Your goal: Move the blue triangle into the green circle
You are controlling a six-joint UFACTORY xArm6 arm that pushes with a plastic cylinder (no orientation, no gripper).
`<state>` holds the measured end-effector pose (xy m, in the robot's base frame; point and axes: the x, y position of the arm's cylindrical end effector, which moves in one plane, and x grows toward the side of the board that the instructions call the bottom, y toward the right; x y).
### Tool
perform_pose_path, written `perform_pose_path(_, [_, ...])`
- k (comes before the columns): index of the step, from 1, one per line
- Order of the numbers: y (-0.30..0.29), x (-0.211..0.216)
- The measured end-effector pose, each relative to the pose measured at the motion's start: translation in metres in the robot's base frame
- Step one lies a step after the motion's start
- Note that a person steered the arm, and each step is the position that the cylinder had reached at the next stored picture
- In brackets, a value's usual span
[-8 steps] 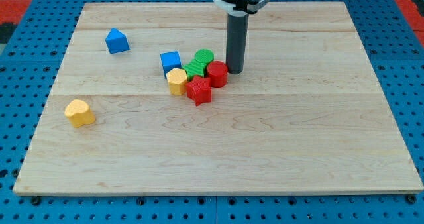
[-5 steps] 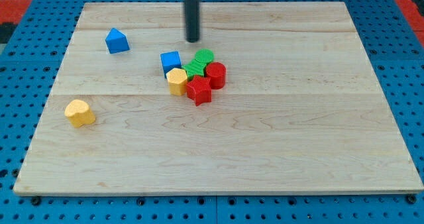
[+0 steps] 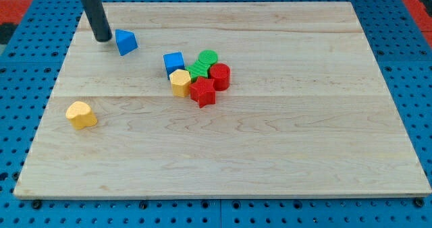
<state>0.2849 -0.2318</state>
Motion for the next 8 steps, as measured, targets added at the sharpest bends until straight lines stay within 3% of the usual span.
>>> perform_pose_path(1, [0.074,0.008])
perform_pose_path(2, [0.103,0.022])
perform_pose_path(3, [0.045,0.020])
perform_pose_path(4, [0.009,0.045])
perform_pose_path(6, [0.110,0.054])
perform_pose_path(7, [0.129,0.050])
perform_pose_path(8, [0.104,0.031])
